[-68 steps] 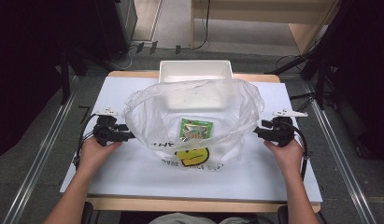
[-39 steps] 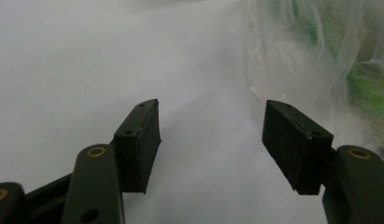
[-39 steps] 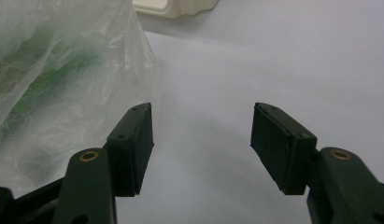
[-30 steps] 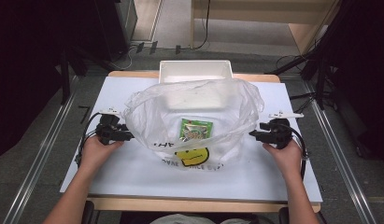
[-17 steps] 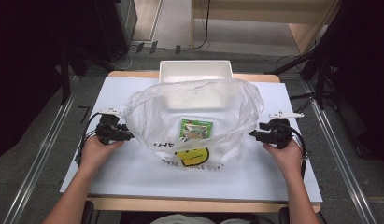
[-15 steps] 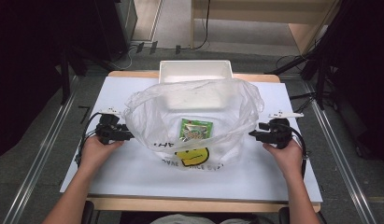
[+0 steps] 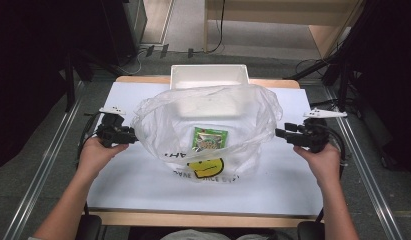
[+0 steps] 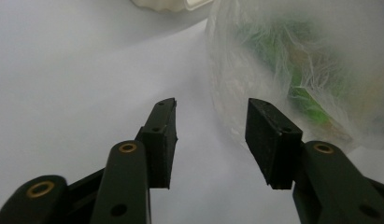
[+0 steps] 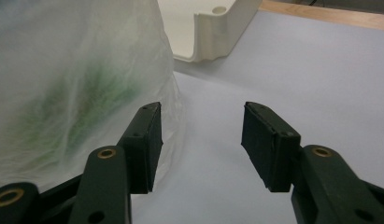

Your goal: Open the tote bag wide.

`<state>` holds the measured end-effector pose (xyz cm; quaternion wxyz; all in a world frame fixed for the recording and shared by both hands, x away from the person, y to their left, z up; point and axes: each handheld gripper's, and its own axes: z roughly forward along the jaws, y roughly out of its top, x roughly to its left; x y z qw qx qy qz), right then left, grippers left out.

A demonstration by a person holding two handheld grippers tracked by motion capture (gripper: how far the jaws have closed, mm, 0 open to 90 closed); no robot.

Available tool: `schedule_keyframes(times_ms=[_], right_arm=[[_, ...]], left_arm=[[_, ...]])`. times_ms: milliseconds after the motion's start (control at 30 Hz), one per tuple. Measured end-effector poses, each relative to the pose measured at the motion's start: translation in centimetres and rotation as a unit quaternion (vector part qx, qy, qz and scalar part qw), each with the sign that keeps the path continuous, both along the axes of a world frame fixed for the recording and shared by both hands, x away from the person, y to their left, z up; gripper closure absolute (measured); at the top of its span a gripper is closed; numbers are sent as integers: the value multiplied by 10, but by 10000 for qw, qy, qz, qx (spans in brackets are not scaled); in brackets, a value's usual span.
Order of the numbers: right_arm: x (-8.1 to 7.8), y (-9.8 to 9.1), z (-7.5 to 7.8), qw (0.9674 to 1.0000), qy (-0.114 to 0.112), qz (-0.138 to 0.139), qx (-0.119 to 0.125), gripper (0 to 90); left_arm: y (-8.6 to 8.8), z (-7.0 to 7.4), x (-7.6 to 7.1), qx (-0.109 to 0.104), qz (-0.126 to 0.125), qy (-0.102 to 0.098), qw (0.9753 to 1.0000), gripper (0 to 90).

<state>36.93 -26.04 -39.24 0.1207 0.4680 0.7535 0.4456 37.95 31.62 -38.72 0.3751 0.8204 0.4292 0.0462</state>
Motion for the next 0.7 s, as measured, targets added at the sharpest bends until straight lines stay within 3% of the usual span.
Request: schedule_keyframes(times_ms=[67, 100, 133, 167, 200, 267, 300, 333, 467, 500, 600, 700], right_arm=[[-1, -7, 17, 10000, -56, 73, 16, 497], [-2, -10, 25, 9999, -138, 89, 7, 497], [-3, -11, 31, 9998, -176, 84, 11, 498], [-3, -11, 31, 9998, -176, 84, 11, 498], [-5, -14, 46, 9994, -317, 141, 67, 503], [-6, -13, 58, 9990, -405, 197, 28, 503], [-6, -13, 58, 9990, -405, 197, 28, 503], [-6, -11, 72, 9985, -473, 256, -47, 510], [-6, -6, 94, 9976, -593, 364, -14, 528], [-6, -6, 94, 9976, -593, 364, -14, 528], [-6, 3, 113, 9960, -728, 490, -176, 534], [-7, 8, 119, 9956, -736, 540, -214, 547]], left_arm=[[4, 15, 5, -107, 10, -12, 9999, 616], [4, 15, 5, -107, 10, -12, 9999, 629], [6, 25, 7, -259, 8, -78, 9996, 636], [6, 25, 7, -259, 8, -78, 9996, 642], [7, 37, 8, -368, 22, -167, 9992, 652], [7, 51, 9, -469, 18, -232, 9986, 666], [7, 51, 9, -469, 18, -232, 9986, 679], [8, 63, 10, -519, -1, -305, 9982, 690], [7, 88, 14, -532, -6, -326, 9981, 772], [7, 88, 14, -532, -6, -326, 9981, 789], [5, 112, 13, -428, -4, -619, 9972, 813], [4, 123, 13, -414, -37, -677, 9968, 832]])
